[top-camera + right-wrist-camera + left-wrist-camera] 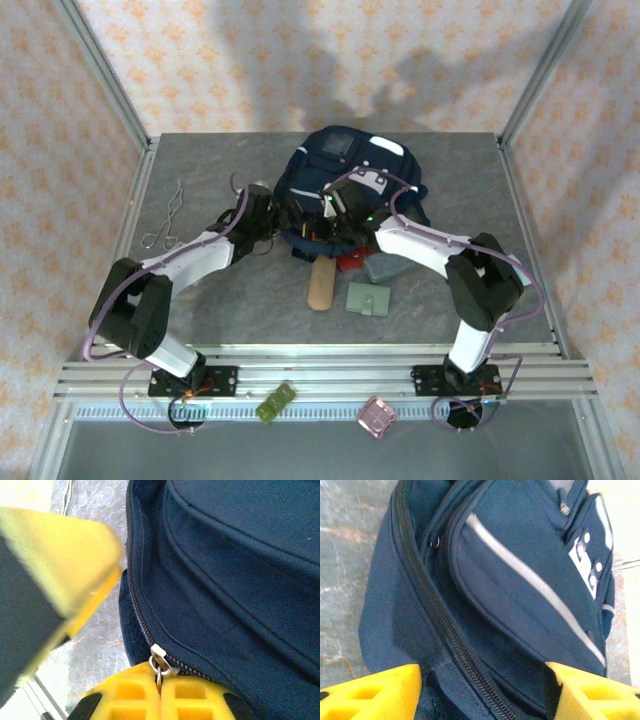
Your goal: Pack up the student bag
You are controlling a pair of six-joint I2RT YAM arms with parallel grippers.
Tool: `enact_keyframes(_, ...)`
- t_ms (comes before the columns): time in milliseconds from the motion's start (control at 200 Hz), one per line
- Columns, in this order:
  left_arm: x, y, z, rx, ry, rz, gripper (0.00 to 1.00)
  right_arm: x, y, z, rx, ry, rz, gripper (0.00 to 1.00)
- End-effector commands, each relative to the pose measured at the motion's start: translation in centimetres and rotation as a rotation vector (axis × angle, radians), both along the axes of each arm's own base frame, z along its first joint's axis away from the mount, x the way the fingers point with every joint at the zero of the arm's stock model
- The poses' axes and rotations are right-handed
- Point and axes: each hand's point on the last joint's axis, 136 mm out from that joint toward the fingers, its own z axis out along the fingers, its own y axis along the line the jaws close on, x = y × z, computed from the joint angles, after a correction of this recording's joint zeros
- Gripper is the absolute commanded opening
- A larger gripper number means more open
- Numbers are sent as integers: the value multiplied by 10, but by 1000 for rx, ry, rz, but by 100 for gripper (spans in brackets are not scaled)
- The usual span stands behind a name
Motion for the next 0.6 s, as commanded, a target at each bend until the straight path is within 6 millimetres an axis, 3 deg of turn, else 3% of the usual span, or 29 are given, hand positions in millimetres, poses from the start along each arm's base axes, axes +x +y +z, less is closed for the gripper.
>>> enact_keyframes(0, 6, -3, -11, 0, 22, 30, 66, 4, 21, 31, 86, -77, 42, 0)
enact_keyframes(80, 10, -2, -22, 22, 46, 43, 65, 1, 22, 31, 93, -77, 55, 0)
enact_keyframes(130, 13, -2, -29, 34, 60, 52, 57, -2, 25, 28, 92, -70, 71, 0)
enact_keyframes(330, 28, -1, -41, 61, 81, 64, 0, -13, 22, 10, 42, -38, 98, 0)
enact_keyframes(475, 32, 12, -33, 66, 63, 87, 0, -14, 3, 3, -34, -54, 61, 0)
enact_keyframes(591, 35, 30, -22, 61, 44, 120, 0, -11, -24, -4, -80, -51, 3, 0)
